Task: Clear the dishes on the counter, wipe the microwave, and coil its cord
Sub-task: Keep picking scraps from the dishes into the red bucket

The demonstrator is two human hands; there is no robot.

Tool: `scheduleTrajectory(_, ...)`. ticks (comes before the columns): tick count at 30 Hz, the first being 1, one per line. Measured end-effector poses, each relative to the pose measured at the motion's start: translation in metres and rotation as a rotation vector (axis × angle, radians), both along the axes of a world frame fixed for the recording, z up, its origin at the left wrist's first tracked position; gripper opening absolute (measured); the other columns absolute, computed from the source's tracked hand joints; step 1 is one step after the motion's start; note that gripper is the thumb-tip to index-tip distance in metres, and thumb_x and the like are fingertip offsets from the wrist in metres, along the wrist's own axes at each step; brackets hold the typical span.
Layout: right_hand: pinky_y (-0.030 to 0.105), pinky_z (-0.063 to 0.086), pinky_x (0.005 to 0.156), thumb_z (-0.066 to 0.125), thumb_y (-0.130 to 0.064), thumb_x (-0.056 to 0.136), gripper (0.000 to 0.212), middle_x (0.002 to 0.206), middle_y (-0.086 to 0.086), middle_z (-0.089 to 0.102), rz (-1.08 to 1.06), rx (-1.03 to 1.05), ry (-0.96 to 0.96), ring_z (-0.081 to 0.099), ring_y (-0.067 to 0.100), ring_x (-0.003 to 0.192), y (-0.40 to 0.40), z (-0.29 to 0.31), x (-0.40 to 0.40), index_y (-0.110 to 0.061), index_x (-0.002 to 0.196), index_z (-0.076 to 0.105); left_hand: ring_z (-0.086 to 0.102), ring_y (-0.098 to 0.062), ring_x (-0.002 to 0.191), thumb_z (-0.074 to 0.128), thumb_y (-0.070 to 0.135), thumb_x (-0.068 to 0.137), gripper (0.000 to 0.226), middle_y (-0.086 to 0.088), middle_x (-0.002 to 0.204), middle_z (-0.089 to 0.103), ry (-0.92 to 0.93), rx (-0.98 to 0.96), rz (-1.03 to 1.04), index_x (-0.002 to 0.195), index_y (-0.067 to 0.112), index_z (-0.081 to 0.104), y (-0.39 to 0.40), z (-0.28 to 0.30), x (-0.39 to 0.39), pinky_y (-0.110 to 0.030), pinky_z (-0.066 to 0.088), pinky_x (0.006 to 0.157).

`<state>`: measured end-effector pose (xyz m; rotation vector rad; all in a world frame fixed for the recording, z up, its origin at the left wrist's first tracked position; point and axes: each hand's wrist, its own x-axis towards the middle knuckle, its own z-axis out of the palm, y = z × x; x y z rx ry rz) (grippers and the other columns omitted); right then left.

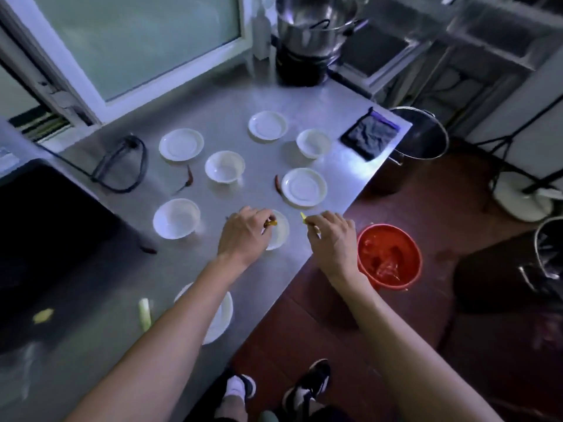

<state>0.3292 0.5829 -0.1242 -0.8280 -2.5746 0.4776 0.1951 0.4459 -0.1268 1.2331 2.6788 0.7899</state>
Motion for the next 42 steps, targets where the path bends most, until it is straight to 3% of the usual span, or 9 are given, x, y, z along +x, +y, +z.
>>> scheduleTrajectory(6,0.043,0.041,0.078,0.065,-0.020,0.090,0.011,0.091,0.000,0.070,-0.126,-0.026,-0.068,0.062,0.027,0.092,0.079,-0.006,0.104,-0.018,0.091,0.076,0.060,-0.029,0.097,0.065,0.023,0.088,0.012,-0.002,0.095,0.072,0.002,-0.047,-0.172,0.099,0.020,0.071,0.102,0.010,0.085,-0.039,0.048,0.082)
scheduleTrajectory(11,0.038,0.037,0.075,0.063,-0.022,0.092,0.014,0.091,-0.002,0.071,-0.297,-0.027,-0.094,0.062,0.026,0.088,0.122,-0.017,0.178,-0.020,0.089,0.076,0.059,-0.029,0.097,0.066,0.026,0.089,0.015,-0.004,0.097,0.069,0.033,-0.108,-0.321,0.103,0.023,0.068,0.168,0.006,0.150,-0.040,0.048,0.081)
scheduleTrajectory(19,0.040,0.045,0.080,0.059,-0.020,0.097,0.018,0.101,-0.003,0.072,-0.426,-0.097,-0.186,0.063,0.021,0.091,0.163,-0.041,0.253,-0.021,0.102,0.076,0.060,-0.022,0.089,0.066,0.029,0.090,0.015,0.000,0.095,0.071,0.078,-0.186,-0.540,0.104,0.024,0.067,0.240,-0.018,0.207,-0.039,0.051,0.080)
scheduleTrajectory(24,0.039,0.045,0.072,0.062,-0.018,0.095,0.015,0.095,-0.001,0.072,-0.491,-0.132,-0.208,0.063,0.024,0.084,0.195,-0.059,0.264,-0.019,0.099,0.077,0.059,-0.020,0.086,0.068,0.031,0.089,0.013,0.003,0.091,0.069,0.024,-0.218,-0.597,0.101,0.026,0.066,0.283,-0.040,0.210,-0.037,0.050,0.075)
scheduleTrajectory(31,0.037,0.043,0.069,0.069,-0.017,0.091,0.008,0.086,-0.002,0.070,-0.530,-0.165,-0.292,0.063,0.022,0.078,0.260,-0.103,0.236,-0.018,0.093,0.076,0.060,-0.017,0.088,0.067,0.029,0.090,0.016,0.004,0.095,0.069,-0.090,-0.283,-0.628,0.106,0.027,0.067,0.355,-0.085,0.179,-0.036,0.051,0.080)
scheduleTrajectory(36,0.037,0.045,0.065,0.067,-0.018,0.090,0.007,0.086,-0.002,0.070,-0.525,-0.234,-0.348,0.063,0.024,0.077,0.306,-0.158,0.207,-0.018,0.089,0.074,0.057,-0.019,0.087,0.068,0.030,0.089,0.014,0.012,0.080,0.044,-0.172,-0.349,-0.615,0.102,0.030,0.065,0.404,-0.135,0.151,-0.033,0.045,0.077)
scheduleTrajectory(42,0.041,0.048,0.068,0.067,-0.020,0.089,0.010,0.089,-0.002,0.070,-0.576,-0.377,-0.336,0.063,0.025,0.082,0.351,-0.241,0.198,-0.021,0.095,0.074,0.055,-0.016,0.081,0.068,0.033,0.088,0.012,0.014,0.079,0.041,-0.227,-0.427,-0.617,0.098,0.034,0.061,0.459,-0.213,0.136,-0.032,0.046,0.075)
